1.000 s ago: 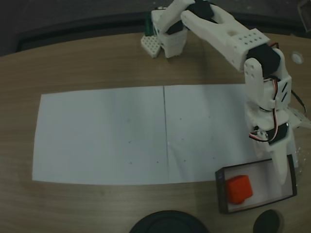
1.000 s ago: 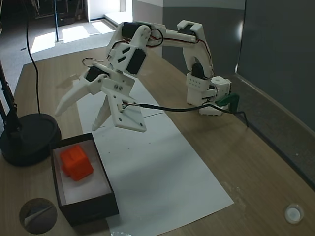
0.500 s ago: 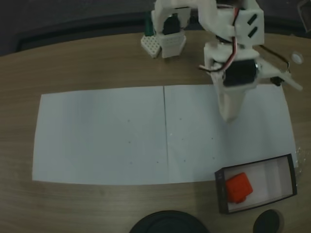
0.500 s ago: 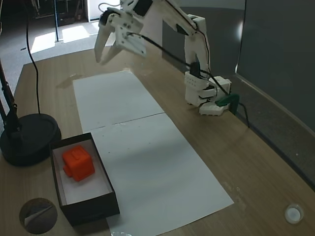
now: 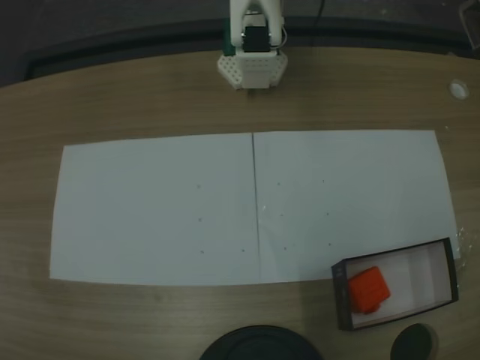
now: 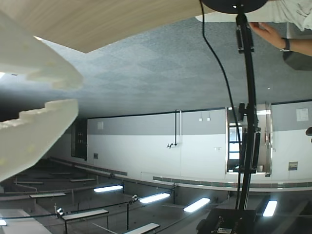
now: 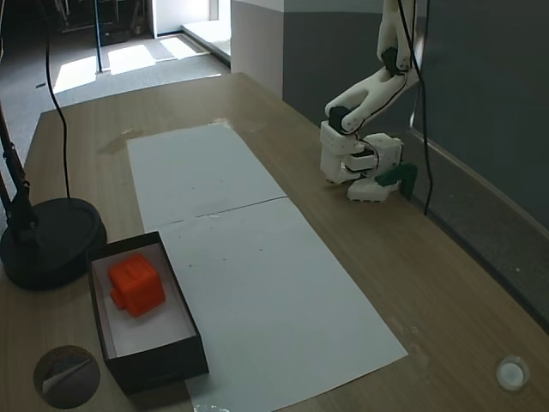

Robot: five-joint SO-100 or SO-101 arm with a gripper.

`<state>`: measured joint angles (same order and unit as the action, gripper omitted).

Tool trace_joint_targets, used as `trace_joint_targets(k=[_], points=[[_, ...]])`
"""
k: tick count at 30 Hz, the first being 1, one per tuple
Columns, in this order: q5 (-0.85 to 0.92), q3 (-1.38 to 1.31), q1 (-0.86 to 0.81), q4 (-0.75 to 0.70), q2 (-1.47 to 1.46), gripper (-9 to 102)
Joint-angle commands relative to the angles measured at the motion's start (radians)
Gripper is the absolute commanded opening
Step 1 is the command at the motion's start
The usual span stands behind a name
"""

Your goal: Grab a orange square and put it in the box.

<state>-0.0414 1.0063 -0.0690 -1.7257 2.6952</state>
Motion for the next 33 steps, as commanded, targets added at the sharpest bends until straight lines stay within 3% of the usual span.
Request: trace_joint_targets(k=[1, 15, 26, 33], points=[[0.026, 0.227, -0.043, 0.061, 0.178, 0], [0.018, 1.062, -0.066, 0.523, 0.669, 0], [0.017, 1.612, -0.074, 0.94, 0.784, 0], [0.018, 1.841, -0.037, 0.976, 0.784, 0]])
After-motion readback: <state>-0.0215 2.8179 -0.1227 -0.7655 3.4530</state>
